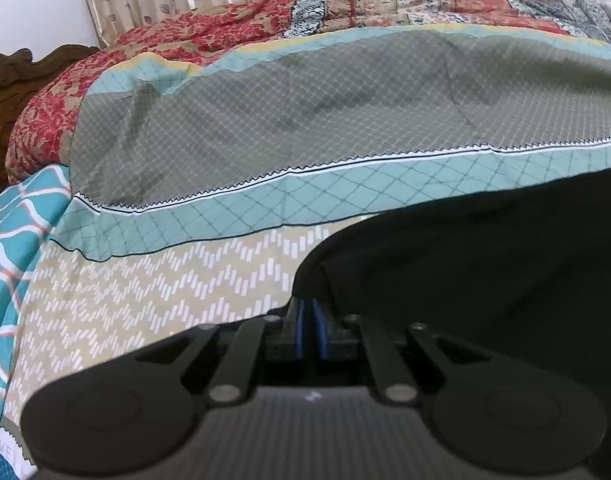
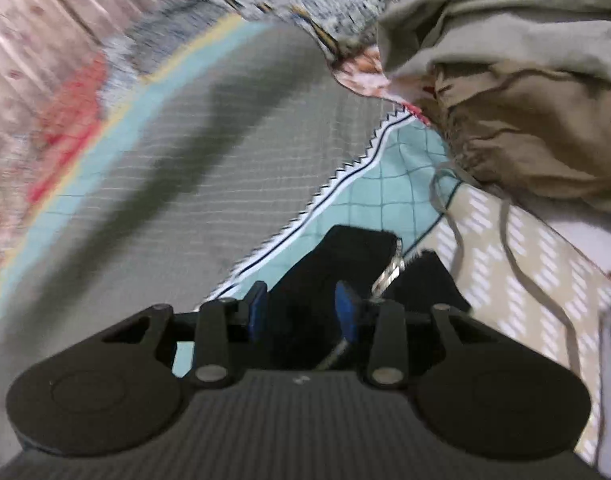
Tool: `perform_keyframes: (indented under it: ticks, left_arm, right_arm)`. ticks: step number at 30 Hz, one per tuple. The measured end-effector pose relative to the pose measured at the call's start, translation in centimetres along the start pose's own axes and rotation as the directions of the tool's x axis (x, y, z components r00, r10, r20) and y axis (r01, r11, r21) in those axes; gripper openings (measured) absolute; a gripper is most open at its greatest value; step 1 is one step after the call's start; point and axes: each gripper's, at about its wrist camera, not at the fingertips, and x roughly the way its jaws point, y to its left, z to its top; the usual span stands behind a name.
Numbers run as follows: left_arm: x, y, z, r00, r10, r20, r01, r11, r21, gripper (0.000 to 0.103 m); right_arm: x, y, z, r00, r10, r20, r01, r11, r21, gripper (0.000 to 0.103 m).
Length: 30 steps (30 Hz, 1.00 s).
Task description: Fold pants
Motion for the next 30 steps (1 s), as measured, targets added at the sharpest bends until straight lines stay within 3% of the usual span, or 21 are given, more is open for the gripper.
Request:
perform_keyframes:
  ticks: [3,7,8,9,10,12,15,20,27,30]
  left_arm:
    - [-0.1,0.0,-0.2,1.0,0.01,0.015,-0.009,1.0,-0.021,0.007]
    - [-0.2,0.0,-0.7,0.999,0.025,0.034,-0.023,0.999,-0.044,0.007]
    - [-0.4,0.1,-0.7,0.999,0.028,0.04,-0.026,0.998,-0.055,0.007]
    - [-0.6,0.2,-0.7,0.998,0.032,0.048,-0.028,0.997,-0.07,0.006]
    - [-1.0,0.4,-0.6,0.998,0.033,0.06,-0.027,0.996,-0.089,0.006]
    - [-2.2,1.0,-0.6,0.995,0.034,0.089,-0.022,0.991,-0.133,0.006]
    - [-4.8,1.8,-0.9,0.989,0.038,0.143,-0.013,0.985,-0.174,0.006]
    - [-9.9,2.7,-2.7,0.98,0.037,0.193,0.003,0.979,-0.203,0.006]
    - [-17.0,4.2,-7.9,0.979,0.014,0.205,0.041,0.964,-0.264,0.006]
    - [-20.0,4.7,-10.6,0.978,0.018,0.206,0.045,0.954,-0.297,0.006]
  right_arm:
    - [2.9,0.6,1.2,0.997,-0.07,-0.04,0.069,0.998,-0.012,0.05]
    - [4.3,2.2,0.6,0.987,-0.157,-0.038,0.152,0.983,-0.1,0.049]
    - [4.2,2.4,0.4,0.985,-0.171,-0.03,0.167,0.979,-0.116,0.04]
    - [3.9,2.2,0.4,0.983,-0.185,-0.019,0.181,0.975,-0.13,0.014]
    - [3.5,1.6,0.5,0.988,-0.153,-0.022,0.15,0.982,-0.114,0.002]
    - [2.2,-0.3,1.1,0.996,-0.089,-0.016,0.088,0.996,-0.031,0.003]
    - [-1.1,-2.5,0.7,0.998,0.023,0.058,-0.024,0.999,0.028,0.003]
    - [-8.1,-6.9,-1.8,0.97,0.181,0.165,-0.2,0.974,0.104,0.003]
    - [-18.1,-14.3,-8.7,0.929,0.255,0.269,-0.297,0.946,0.129,0.003]
    - [-20.8,-17.9,-12.3,0.922,0.252,0.295,-0.309,0.937,0.164,0.003]
